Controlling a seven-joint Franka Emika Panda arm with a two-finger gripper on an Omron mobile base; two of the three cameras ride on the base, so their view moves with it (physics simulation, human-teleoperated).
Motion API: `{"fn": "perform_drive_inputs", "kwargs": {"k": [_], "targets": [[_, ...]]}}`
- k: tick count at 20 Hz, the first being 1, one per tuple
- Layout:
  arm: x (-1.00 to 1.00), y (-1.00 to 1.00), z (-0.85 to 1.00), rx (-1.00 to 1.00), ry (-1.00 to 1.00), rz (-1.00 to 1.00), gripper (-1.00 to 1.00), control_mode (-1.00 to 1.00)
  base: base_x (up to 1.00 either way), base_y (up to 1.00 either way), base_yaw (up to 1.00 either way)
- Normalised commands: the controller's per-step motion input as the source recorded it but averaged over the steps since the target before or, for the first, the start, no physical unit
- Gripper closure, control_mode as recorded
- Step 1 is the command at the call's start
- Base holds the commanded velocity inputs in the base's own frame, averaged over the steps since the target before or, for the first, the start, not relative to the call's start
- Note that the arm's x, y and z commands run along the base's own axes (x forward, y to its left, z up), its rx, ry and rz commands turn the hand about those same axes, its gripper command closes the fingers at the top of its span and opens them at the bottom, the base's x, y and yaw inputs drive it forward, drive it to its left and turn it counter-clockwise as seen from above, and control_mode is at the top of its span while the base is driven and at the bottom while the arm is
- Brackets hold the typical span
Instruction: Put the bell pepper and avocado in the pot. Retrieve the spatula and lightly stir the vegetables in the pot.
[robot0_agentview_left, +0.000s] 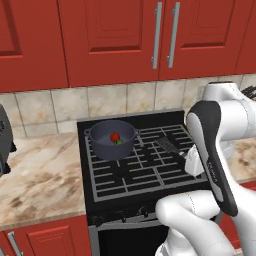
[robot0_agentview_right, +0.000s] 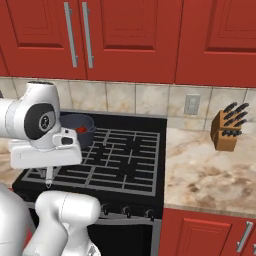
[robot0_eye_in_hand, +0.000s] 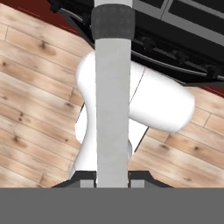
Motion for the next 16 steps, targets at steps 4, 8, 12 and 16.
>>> {"fn": "perform_drive_inputs", "kwargs": {"k": [4,8,12,16], "targets": [[0.07,0.12,0.10,-0.13,-0.02,0.05,1.00,-1.00,0.00,0.00,0.00],[0.06,0.36,0.00,-0.32,-0.17,0.08,1.00,-1.00,0.00,0.00,0.00],[0.33,0.32,-0.11,-0.42,-0.16,0.11,1.00,-1.00,0.00,0.00,0.00],[0.47,0.03,0.06,-0.42,-0.07,0.12,1.00,-1.00,0.00,0.00,0.00]]}}
